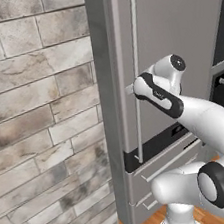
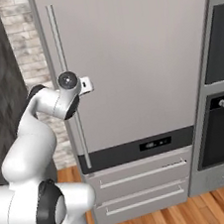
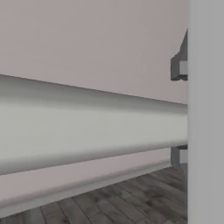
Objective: There is a bowl on the dining counter. Grab a lemon wedge from the fridge and place it in the bowl. Then get the liquor bottle and glass cup from the cabinet and place them next to the bowl.
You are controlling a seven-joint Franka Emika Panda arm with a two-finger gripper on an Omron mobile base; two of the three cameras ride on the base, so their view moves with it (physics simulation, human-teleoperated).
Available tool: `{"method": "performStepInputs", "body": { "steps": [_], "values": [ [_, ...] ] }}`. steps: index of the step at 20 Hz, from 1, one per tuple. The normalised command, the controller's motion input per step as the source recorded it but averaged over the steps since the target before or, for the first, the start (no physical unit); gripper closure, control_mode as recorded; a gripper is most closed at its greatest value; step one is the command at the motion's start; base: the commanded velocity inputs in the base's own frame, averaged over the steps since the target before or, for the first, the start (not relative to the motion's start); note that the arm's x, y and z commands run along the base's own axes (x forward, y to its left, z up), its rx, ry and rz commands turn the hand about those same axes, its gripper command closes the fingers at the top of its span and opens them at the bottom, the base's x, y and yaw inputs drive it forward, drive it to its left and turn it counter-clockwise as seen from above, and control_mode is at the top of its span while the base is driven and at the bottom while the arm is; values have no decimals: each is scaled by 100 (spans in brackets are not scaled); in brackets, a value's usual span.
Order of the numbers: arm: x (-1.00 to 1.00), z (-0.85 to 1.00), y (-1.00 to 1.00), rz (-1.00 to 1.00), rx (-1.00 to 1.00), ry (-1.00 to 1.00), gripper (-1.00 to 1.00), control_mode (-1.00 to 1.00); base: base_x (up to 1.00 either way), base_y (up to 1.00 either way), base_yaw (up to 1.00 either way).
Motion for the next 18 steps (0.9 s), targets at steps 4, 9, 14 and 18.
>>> {"method": "performStepInputs", "body": {
  "steps": [4, 9, 14, 18],
  "values": [
    [3, -3, 0, 0, 0, 7, 100, -100, 0, 0, 0],
    [-59, -1, -6, -5, 2, 2, 100, -100, 0, 0, 0],
    [-100, 0, -24, -10, 8, 0, 100, -100, 0, 0, 0],
    [-100, 0, -42, -9, 12, 1, 100, -100, 0, 0, 0]
  ]
}}
